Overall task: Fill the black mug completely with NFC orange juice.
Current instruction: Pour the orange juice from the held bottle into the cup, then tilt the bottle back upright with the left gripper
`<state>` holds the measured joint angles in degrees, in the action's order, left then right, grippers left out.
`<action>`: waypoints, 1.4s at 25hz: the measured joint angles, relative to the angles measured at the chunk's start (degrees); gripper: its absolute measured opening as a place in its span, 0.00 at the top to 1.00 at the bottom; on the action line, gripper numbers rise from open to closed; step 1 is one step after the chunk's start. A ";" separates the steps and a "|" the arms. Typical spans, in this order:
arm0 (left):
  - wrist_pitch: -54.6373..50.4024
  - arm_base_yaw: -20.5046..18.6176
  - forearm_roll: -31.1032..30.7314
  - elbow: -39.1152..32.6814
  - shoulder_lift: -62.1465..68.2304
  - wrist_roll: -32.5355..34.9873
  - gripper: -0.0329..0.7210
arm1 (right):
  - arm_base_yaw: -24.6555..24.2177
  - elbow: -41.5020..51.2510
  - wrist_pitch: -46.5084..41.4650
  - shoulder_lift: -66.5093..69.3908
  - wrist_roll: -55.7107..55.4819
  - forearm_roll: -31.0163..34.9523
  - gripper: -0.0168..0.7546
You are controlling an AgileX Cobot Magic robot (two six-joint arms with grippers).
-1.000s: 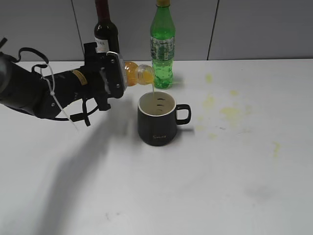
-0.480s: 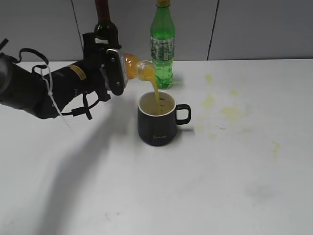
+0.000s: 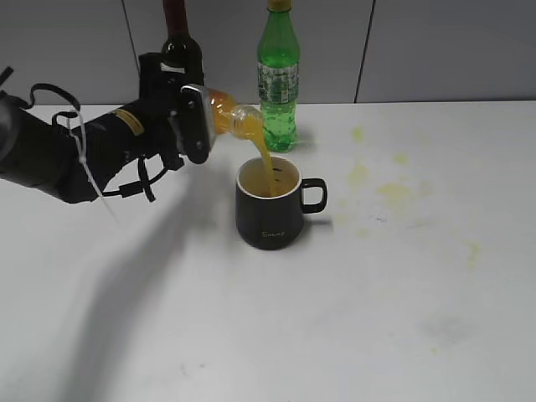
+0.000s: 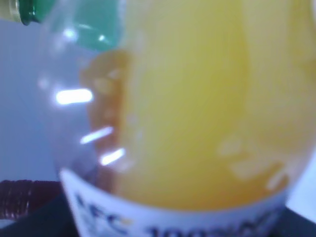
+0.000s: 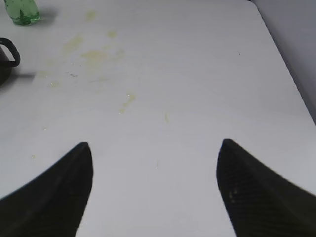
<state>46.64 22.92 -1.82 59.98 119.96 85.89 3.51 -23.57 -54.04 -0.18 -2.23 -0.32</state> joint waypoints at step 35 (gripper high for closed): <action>2.26 -0.29 0.28 0.25 -0.60 9.83 0.34 | 0.00 0.00 0.00 0.00 0.05 0.00 0.21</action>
<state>48.90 22.63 -1.54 60.22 119.37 95.72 3.51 -23.57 -54.04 -0.18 -2.17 -0.32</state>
